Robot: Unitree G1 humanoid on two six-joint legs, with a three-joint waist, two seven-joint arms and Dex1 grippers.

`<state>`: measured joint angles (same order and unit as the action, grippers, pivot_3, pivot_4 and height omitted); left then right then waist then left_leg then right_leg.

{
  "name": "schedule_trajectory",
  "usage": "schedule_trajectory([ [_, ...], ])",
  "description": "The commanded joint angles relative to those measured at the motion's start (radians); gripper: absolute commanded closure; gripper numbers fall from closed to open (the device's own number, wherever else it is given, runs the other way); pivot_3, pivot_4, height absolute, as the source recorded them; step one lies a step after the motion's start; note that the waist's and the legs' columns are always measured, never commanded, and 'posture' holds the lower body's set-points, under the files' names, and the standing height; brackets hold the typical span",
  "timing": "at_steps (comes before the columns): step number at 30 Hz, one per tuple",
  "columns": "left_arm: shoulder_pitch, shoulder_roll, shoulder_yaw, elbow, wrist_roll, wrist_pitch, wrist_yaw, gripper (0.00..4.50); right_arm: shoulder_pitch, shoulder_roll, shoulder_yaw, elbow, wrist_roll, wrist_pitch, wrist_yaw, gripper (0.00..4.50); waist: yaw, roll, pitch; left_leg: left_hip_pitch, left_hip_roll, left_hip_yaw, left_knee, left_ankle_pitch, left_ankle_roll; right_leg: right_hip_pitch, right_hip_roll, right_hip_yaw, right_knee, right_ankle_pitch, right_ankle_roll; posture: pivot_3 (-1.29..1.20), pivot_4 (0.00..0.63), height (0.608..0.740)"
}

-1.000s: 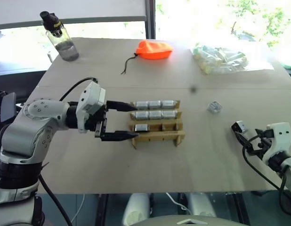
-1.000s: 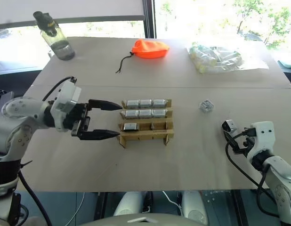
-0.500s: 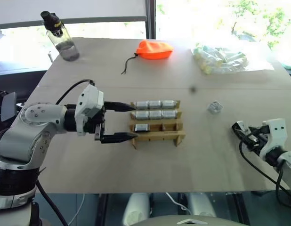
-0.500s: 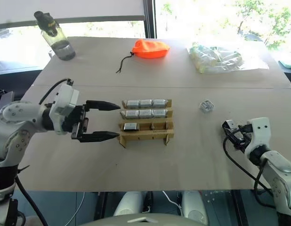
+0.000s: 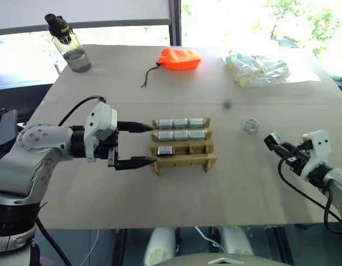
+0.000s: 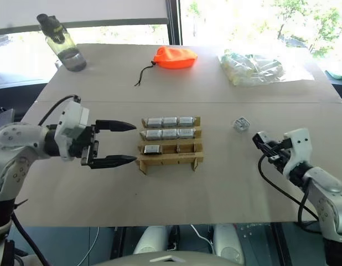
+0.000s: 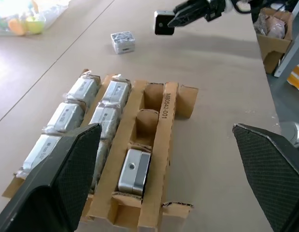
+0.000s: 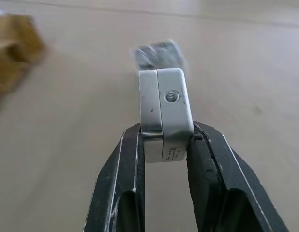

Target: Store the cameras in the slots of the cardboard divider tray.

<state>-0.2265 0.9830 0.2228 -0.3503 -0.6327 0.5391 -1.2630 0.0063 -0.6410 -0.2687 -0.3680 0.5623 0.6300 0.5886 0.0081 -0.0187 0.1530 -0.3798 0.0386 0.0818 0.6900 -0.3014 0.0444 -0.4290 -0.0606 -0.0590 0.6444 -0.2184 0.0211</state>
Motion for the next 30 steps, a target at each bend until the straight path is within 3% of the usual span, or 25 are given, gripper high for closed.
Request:
schedule_trajectory([
  [1,0.032,0.025,0.068,-0.053,-0.026,-0.012,-0.005,0.0,-0.083,-0.071,0.09,-0.004,-0.015,-0.052,0.156,3.83,0.001,0.0,0.0,0.0,0.0,0.0,0.0,0.0,0.0,0.0,0.0,0.0,0.0,0.0,0.0,0.0,0.15,0.726],
  [3,0.08,0.028,0.103,-0.078,-0.032,-0.012,-0.007,0.0,-0.19,-0.142,0.248,0.037,-0.12,-0.074,0.247,3.83,-0.001,0.0,0.0,0.0,0.0,0.0,0.0,0.0,0.0,0.0,0.0,0.0,-0.001,0.0,0.0,0.0,0.15,0.726],
  [5,0.121,0.026,0.128,-0.106,-0.035,-0.014,0.0,0.0,-0.296,-0.146,0.345,0.078,-0.165,-0.097,0.301,3.83,-0.01,-0.001,0.0,0.0,0.0,0.001,-0.001,0.0,0.0,-0.001,0.0,0.0,-0.001,0.0,0.0,0.0,0.15,0.726],
  [9,0.224,0.019,0.202,-0.175,-0.04,-0.003,0.028,0.0,-0.544,-0.047,0.472,0.113,-0.167,-0.096,0.385,3.83,-0.012,0.0,0.001,-0.002,0.0,-0.001,-0.001,0.0,0.0,-0.002,0.0,-0.001,-0.001,0.0,0.0,0.0,0.15,0.726],
  [12,0.277,0.008,0.254,-0.21,-0.043,0.006,0.061,0.0,-0.632,-0.001,0.553,0.15,-0.217,-0.146,0.438,3.83,-0.011,0.0,0.001,-0.003,0.0,-0.001,-0.001,0.0,0.0,-0.003,-0.001,-0.002,-0.001,0.0,0.0,0.0,0.15,0.726],
  [22,0.524,-0.087,0.465,-0.333,-0.094,0.063,0.169,0.0,-0.761,0.119,0.701,0.28,-0.282,-0.161,0.564,3.83,-0.019,0.0,0.001,-0.004,-0.001,-0.002,-0.001,0.0,0.0,-0.002,-0.004,-0.005,-0.002,0.0,0.0,0.0,0.15,0.726],
  [30,0.583,-0.088,0.48,-0.333,-0.084,0.043,0.181,0.0,-0.798,0.179,0.729,0.333,-0.333,-0.135,0.575,3.83,-0.016,0.0,0.001,-0.003,0.0,-0.004,-0.001,0.0,-0.001,-0.002,-0.004,-0.006,0.0,0.0,-0.001,0.0,0.15,0.726],
])
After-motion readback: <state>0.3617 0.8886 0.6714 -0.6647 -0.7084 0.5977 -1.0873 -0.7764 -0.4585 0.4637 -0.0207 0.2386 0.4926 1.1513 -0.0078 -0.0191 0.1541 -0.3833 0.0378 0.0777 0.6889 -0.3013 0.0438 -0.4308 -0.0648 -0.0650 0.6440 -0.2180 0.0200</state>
